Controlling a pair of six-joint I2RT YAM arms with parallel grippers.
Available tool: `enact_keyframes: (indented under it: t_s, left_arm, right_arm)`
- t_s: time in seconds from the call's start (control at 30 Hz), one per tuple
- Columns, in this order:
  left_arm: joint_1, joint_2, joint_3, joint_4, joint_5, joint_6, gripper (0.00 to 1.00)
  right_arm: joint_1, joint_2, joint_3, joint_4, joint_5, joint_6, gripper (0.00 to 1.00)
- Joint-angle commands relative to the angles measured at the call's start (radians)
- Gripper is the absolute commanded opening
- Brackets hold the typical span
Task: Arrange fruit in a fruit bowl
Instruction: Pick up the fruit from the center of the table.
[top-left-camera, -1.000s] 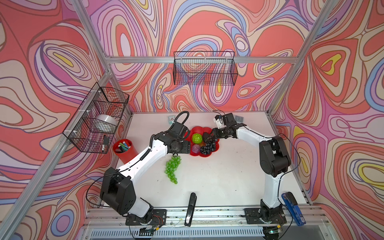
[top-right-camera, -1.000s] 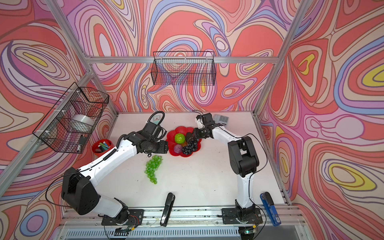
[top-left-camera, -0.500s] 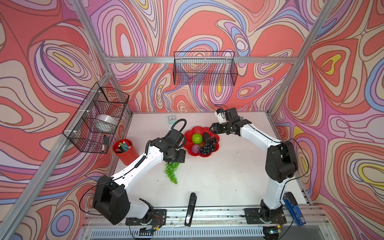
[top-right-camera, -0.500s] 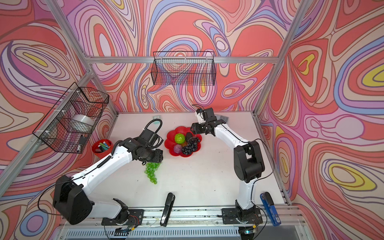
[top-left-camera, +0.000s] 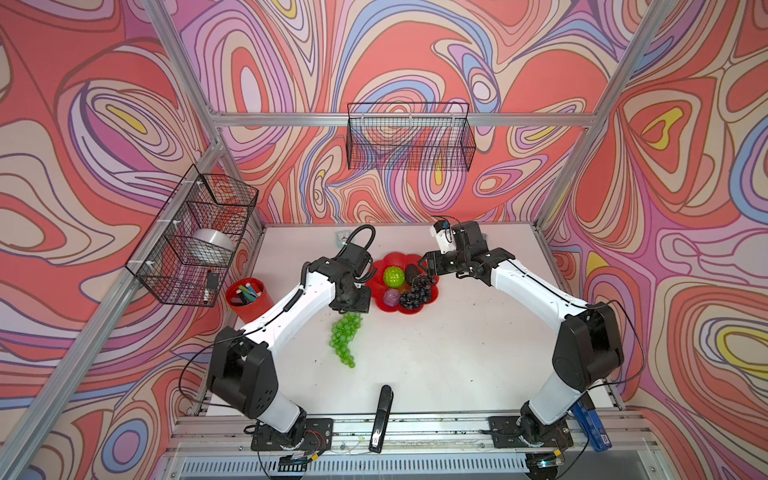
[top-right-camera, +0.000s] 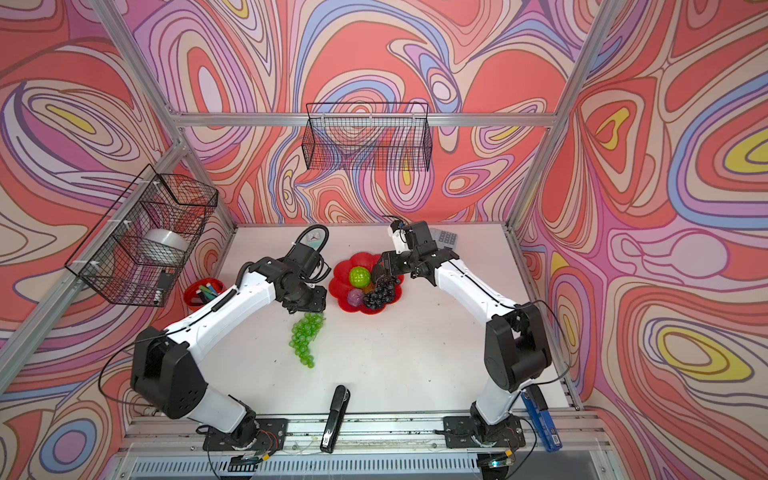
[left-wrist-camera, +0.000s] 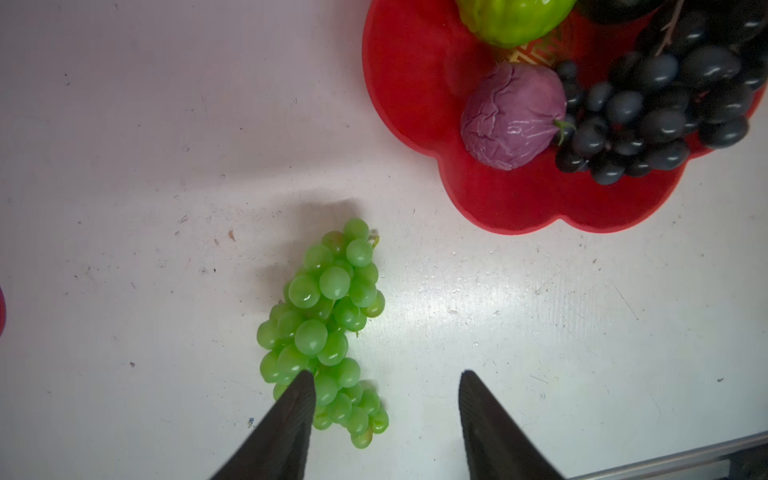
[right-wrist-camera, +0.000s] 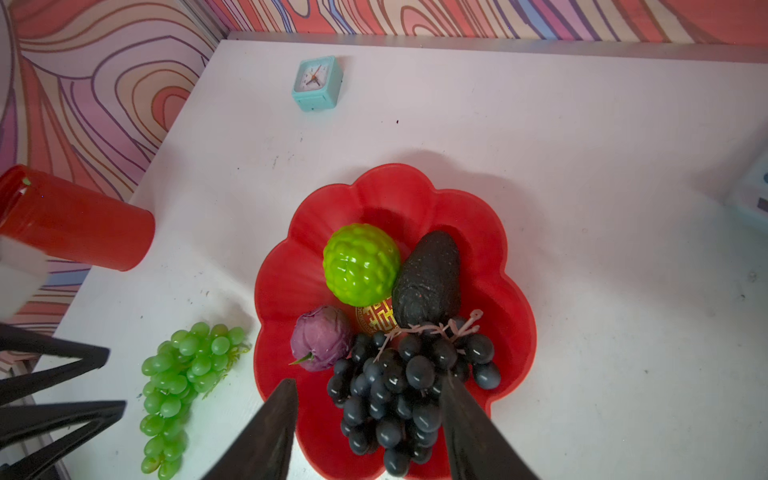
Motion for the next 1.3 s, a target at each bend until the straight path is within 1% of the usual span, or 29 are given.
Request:
enact_keyframes:
  t_s: [0.0,0.1,0.13,0.2,0.33,0.43,0.5,0.6,0.7,0.8,0.93,1.03,1.2,1.27]
  left_arm:
    - [0.024,0.073,0.079,-0.071,0.016,0.083,0.56]
    - [0.044,0.155,0.14,-0.1,0.018,0.113,0.54]
    - [0.053,0.171,0.141,-0.098,0.02,0.109,0.52]
    - [0.08,0.182,0.121,-0.069,0.072,0.11,0.51]
    - [0.104,0.202,0.093,-0.052,0.093,0.118,0.51]
    - [0.108,0.225,0.072,-0.028,0.137,0.12,0.53]
    - [0.109,0.231,0.059,-0.012,0.123,0.108,0.55]
    - [0.11,0.231,0.034,0.013,0.119,0.114,0.62]
    - [0.112,0.257,0.026,0.012,0.108,0.118,0.62]
    - [0.113,0.269,0.008,0.047,0.123,0.118,0.63]
    - [0.113,0.307,0.009,0.062,0.142,0.119,0.58]
    - [0.113,0.328,0.003,0.074,0.134,0.119,0.53]
    - [0.112,0.342,-0.014,0.086,0.116,0.115,0.41]
    - [0.113,0.341,-0.024,0.093,0.107,0.112,0.33]
  right_arm:
    - [0.005,-0.028,-0.054,0.059,-0.023,0.044,0.58]
    - [0.005,-0.026,-0.081,0.072,-0.027,0.049,0.58]
    - [0.004,-0.024,-0.085,0.074,-0.03,0.049,0.58]
    - [0.005,-0.023,-0.092,0.074,-0.037,0.048,0.58]
    - [0.005,-0.03,-0.103,0.08,-0.037,0.042,0.58]
    - [0.005,-0.021,-0.091,0.075,-0.042,0.036,0.58]
    - [0.005,-0.016,-0.078,0.069,-0.054,0.037,0.58]
    - [0.005,-0.016,-0.074,0.074,-0.073,0.05,0.57]
    - [0.005,-0.016,-0.077,0.081,-0.084,0.058,0.57]
    - [0.004,-0.012,-0.081,0.081,-0.08,0.061,0.57]
    - [0.005,-0.01,-0.087,0.081,-0.08,0.065,0.57]
    - [0.005,-0.01,-0.09,0.077,-0.076,0.066,0.57]
    - [0.005,-0.013,-0.099,0.074,-0.071,0.066,0.57]
    - [0.005,-0.015,-0.103,0.075,-0.068,0.066,0.56]
